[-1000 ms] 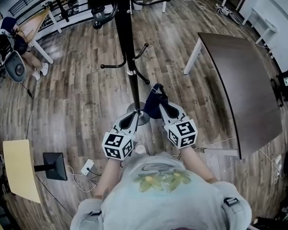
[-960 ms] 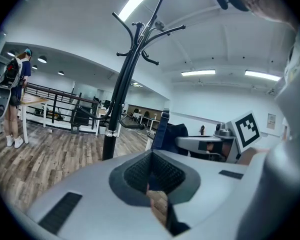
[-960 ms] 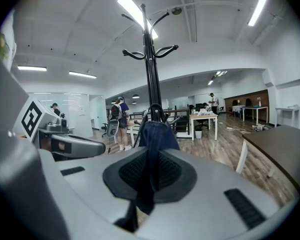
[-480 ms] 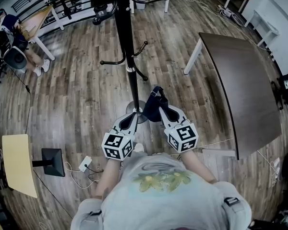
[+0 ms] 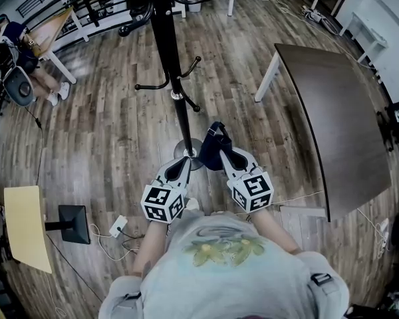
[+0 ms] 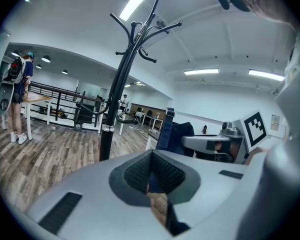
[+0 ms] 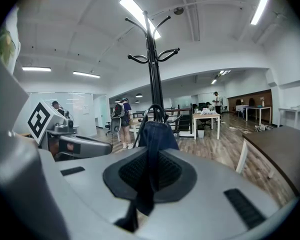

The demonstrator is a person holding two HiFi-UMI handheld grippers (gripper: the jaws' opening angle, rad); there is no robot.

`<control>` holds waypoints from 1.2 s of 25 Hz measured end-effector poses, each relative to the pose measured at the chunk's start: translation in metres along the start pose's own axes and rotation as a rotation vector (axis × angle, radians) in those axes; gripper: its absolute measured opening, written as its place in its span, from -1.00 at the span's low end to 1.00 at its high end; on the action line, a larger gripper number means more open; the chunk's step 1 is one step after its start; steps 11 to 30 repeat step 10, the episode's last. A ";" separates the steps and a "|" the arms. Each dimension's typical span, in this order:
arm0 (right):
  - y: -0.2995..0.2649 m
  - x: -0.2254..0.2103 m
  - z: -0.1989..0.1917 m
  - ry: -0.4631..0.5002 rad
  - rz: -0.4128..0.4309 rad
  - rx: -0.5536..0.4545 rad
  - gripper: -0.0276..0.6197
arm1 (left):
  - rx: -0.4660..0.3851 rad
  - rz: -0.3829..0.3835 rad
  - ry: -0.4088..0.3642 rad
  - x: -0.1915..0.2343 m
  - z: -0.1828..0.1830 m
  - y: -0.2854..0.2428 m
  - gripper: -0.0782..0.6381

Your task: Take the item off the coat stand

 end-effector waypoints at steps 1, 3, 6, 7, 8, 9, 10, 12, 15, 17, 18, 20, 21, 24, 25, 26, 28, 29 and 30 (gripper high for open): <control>0.001 -0.001 0.000 -0.001 0.001 0.001 -0.85 | 0.002 0.000 0.000 -0.001 -0.001 0.000 -0.74; 0.001 -0.002 -0.001 -0.002 0.001 0.004 -0.85 | 0.004 0.000 0.001 -0.002 -0.001 -0.002 -0.74; 0.001 -0.004 -0.002 -0.001 0.002 0.008 -0.85 | 0.005 0.000 0.002 -0.003 -0.002 -0.003 -0.74; 0.001 -0.004 -0.002 0.000 0.002 0.008 -0.85 | 0.006 0.000 0.003 -0.003 -0.002 -0.003 -0.74; 0.001 -0.004 -0.003 0.000 0.002 0.009 -0.85 | 0.006 0.000 0.003 -0.003 -0.003 -0.004 -0.74; 0.000 -0.005 -0.003 0.000 0.003 0.009 -0.85 | 0.007 0.001 0.002 -0.003 -0.003 -0.004 -0.74; 0.000 -0.005 -0.003 0.000 0.003 0.009 -0.85 | 0.007 0.001 0.002 -0.003 -0.003 -0.005 -0.74; 0.000 -0.005 -0.003 0.000 0.003 0.009 -0.85 | 0.007 0.001 0.002 -0.003 -0.003 -0.005 -0.74; 0.000 -0.005 -0.003 0.000 0.003 0.009 -0.85 | 0.007 0.001 0.002 -0.003 -0.003 -0.005 -0.74; 0.000 -0.005 -0.003 0.000 0.003 0.009 -0.85 | 0.007 0.001 0.002 -0.003 -0.003 -0.005 -0.74; 0.000 -0.005 -0.003 0.000 0.003 0.009 -0.85 | 0.007 0.001 0.002 -0.003 -0.003 -0.005 -0.74; 0.000 -0.005 -0.003 0.000 0.003 0.009 -0.85 | 0.007 0.001 0.002 -0.003 -0.003 -0.005 -0.74; 0.000 -0.005 -0.003 0.000 0.003 0.009 -0.85 | 0.007 0.001 0.002 -0.003 -0.003 -0.005 -0.74; 0.000 -0.005 -0.003 0.000 0.003 0.009 -0.85 | 0.007 0.001 0.002 -0.003 -0.003 -0.005 -0.74; 0.000 -0.005 -0.003 0.000 0.003 0.009 -0.85 | 0.007 0.001 0.002 -0.003 -0.003 -0.005 -0.74; 0.000 -0.005 -0.003 0.000 0.003 0.009 -0.85 | 0.007 0.001 0.002 -0.003 -0.003 -0.005 -0.74; 0.000 -0.005 -0.003 0.000 0.003 0.009 -0.85 | 0.007 0.001 0.002 -0.003 -0.003 -0.005 -0.74; 0.000 -0.005 -0.003 0.000 0.003 0.009 -0.85 | 0.007 0.001 0.002 -0.003 -0.003 -0.005 -0.74; 0.000 -0.005 -0.003 0.000 0.003 0.009 -0.85 | 0.007 0.001 0.002 -0.003 -0.003 -0.005 -0.74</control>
Point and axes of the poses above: the fingertips, and each gripper's own axes: y backward along the fingers, x to its left, z out of its top, the point moved 7 cm from there along y, backward along the fingers, and after that the axes turned 3 degrees about -x, right-handed, at the moved point
